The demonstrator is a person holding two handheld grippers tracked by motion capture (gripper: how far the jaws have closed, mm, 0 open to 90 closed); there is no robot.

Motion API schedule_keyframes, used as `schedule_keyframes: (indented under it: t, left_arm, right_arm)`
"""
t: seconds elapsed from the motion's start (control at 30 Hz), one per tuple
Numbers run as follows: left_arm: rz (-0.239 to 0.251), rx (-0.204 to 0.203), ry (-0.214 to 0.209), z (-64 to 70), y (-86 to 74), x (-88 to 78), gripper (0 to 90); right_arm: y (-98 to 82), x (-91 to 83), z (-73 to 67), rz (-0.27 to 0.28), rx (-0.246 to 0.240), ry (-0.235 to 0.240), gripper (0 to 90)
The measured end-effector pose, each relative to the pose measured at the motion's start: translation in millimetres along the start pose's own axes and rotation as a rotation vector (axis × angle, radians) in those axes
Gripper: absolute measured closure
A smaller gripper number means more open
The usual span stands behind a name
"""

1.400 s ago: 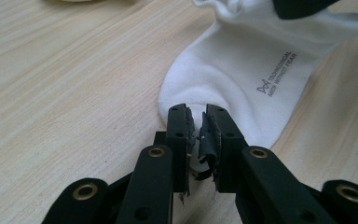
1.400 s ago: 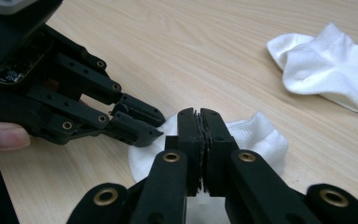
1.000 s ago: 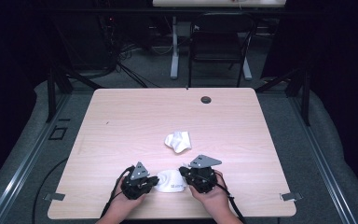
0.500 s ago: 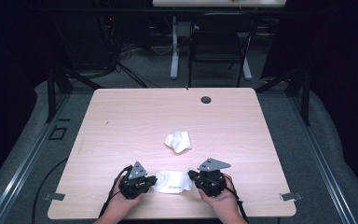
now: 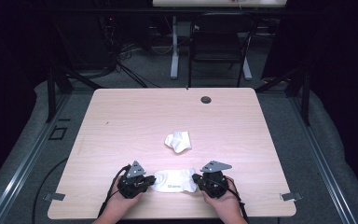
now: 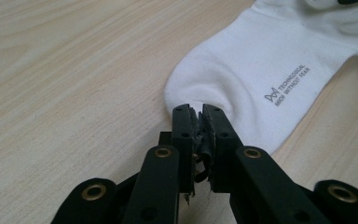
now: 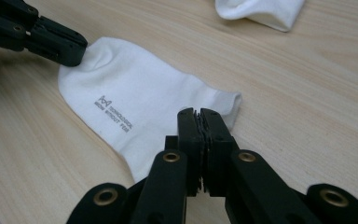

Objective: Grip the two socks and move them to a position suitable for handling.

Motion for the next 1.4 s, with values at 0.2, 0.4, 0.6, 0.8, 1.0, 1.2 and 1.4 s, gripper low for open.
schedule_keyframes:
  t: [0.2,0.4,0.6,0.8,1.0,1.2,1.4]
  left_arm:
    - [0.0,-0.011,0.005,-4.4,0.8,-0.9,84.1]
    - [0.0,-0.004,0.011,-5.2,0.9,-1.3,83.8]
    - [0.0,-0.013,0.012,-6.0,0.9,-1.5,82.7]
    - [-0.002,-0.012,0.001,-7.4,1.5,-1.4,82.5]
    - [-0.001,-0.01,0.001,-7.8,1.8,-1.2,82.5]
    - [-0.001,-0.014,0.005,-7.7,1.6,-1.4,82.5]
    - [-0.006,-0.013,0.012,-7.9,0.8,-2.7,82.5]
  right_arm:
    - [-5.8,2.0,0.4,-0.034,-0.014,-0.013,88.3]
    - [-10.1,2.4,3.1,-0.055,0.018,0.002,87.1]
    - [-9.2,0.0,7.3,-0.032,0.036,-0.006,78.3]
    - [-8.5,-1.1,10.9,-0.02,0.042,-0.027,77.8]
    - [-7.9,6.5,9.9,-0.012,0.032,-0.002,73.3]
    - [-9.6,10.8,8.5,-0.048,0.0,-0.015,88.3]
    - [-13.8,7.2,10.2,-0.071,0.028,-0.003,89.6]
Point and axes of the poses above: each handheld gripper's, and its own axes: x roughly forward along the jaws, y roughly out of its top, z roughly to its right, the point moved 7 cm from there along x, roughly forward along the jaws, and after that the axes turned 13 degrees about -x, right-handed, at the moved point
